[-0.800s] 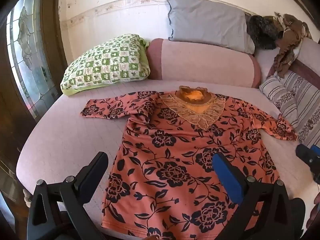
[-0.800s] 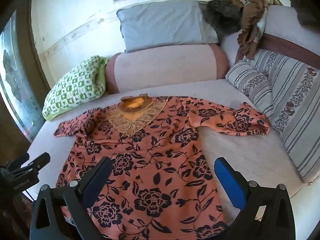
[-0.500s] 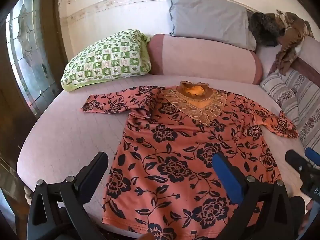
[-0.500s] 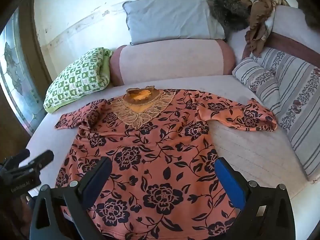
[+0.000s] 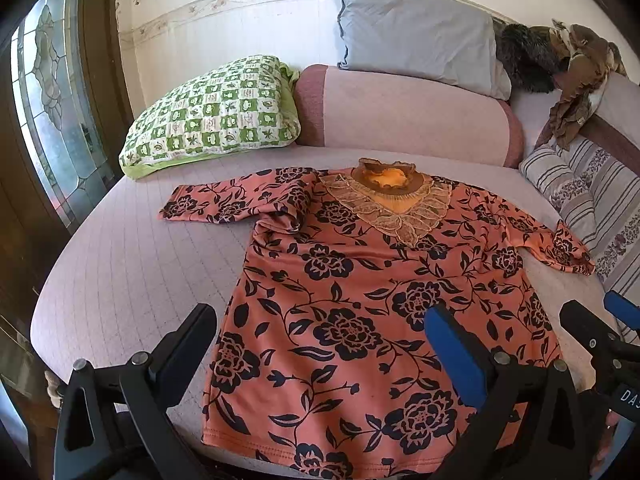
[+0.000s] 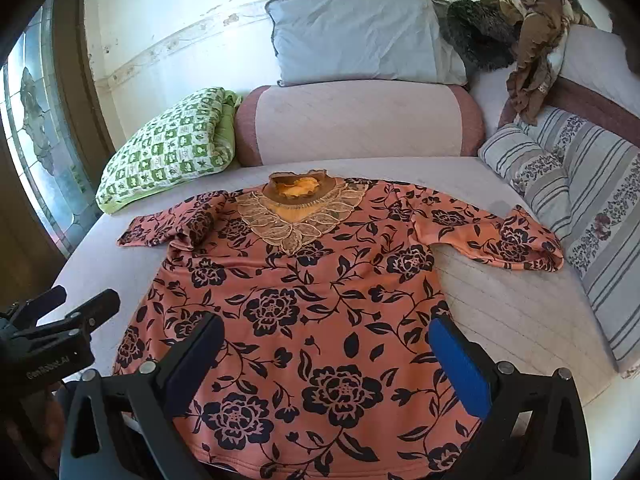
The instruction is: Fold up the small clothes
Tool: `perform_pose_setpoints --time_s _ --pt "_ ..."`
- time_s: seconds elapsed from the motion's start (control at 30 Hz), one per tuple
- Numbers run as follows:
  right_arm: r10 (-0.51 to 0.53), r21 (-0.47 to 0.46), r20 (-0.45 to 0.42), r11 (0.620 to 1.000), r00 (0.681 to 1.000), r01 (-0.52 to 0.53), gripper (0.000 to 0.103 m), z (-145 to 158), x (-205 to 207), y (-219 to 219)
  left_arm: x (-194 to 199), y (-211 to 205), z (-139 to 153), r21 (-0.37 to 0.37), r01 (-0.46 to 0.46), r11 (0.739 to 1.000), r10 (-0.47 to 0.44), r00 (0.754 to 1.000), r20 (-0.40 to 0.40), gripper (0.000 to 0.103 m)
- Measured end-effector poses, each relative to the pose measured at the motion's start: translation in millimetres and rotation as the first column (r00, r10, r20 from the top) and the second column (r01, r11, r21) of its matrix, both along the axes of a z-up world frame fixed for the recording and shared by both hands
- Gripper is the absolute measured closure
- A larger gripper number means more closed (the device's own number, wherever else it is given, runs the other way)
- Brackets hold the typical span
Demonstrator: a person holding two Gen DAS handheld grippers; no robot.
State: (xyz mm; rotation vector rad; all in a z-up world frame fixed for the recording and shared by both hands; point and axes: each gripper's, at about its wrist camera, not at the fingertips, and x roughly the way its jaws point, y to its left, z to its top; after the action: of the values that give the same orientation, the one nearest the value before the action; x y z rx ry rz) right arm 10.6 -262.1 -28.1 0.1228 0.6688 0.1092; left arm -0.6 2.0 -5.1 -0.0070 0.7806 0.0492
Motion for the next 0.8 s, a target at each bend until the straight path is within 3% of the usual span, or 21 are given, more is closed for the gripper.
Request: perform_pose_setpoints --time_s 0.8 --pt "0.023 -0.009 0.011 1.000 1.000 -0.023 0.000 6.4 -1.8 6.2 -3.1 1.3 -5.8 -0.003 -0.003 1.000 0.003 1.000 -0.005 0.000"
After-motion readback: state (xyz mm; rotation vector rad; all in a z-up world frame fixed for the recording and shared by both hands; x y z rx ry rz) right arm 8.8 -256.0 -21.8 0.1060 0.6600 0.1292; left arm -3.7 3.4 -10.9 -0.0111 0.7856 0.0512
